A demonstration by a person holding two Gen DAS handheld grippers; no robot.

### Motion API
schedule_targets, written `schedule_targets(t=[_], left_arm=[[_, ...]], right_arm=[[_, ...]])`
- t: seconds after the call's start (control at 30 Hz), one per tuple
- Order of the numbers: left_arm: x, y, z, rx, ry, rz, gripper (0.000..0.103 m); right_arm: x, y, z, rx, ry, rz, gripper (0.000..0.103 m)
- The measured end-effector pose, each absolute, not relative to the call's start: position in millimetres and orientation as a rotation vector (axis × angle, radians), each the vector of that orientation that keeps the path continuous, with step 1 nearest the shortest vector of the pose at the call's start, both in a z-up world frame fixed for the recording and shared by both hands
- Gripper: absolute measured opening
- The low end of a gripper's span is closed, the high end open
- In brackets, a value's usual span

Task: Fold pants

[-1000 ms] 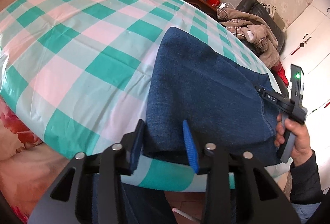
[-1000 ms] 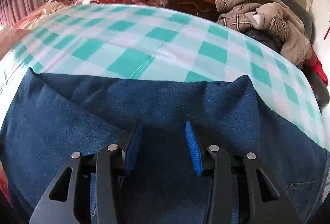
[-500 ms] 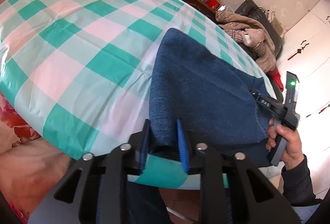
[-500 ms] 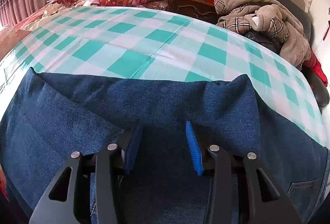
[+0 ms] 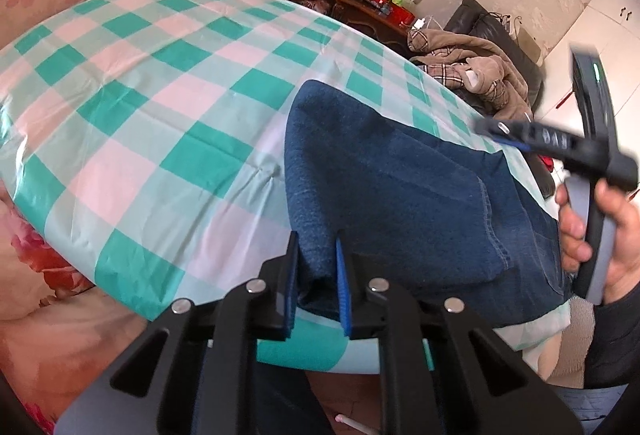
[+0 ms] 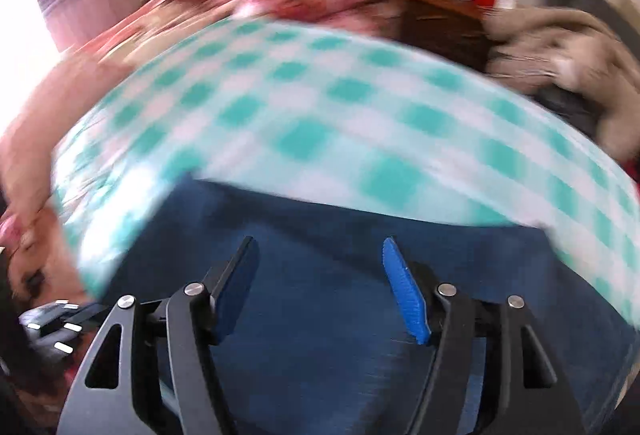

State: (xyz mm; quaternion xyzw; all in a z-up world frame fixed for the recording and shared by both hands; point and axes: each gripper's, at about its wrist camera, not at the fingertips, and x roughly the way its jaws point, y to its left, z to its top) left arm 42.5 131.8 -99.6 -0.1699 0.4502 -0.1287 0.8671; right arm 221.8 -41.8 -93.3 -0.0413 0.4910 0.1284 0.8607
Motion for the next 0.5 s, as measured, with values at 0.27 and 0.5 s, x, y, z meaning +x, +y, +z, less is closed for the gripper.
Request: schedule_targets(t=[0.27, 0.5], left_arm=[[32, 111, -85, -0.226, 0.877, -0.227, 0.015], [23, 100, -76, -0.153, 0.814, -0.245, 0.015]], right_arm=[[260, 97, -134, -0.095, 1.271, 0.437, 0.062], [260, 125, -144, -0.262, 1.194, 0.326, 0.039]])
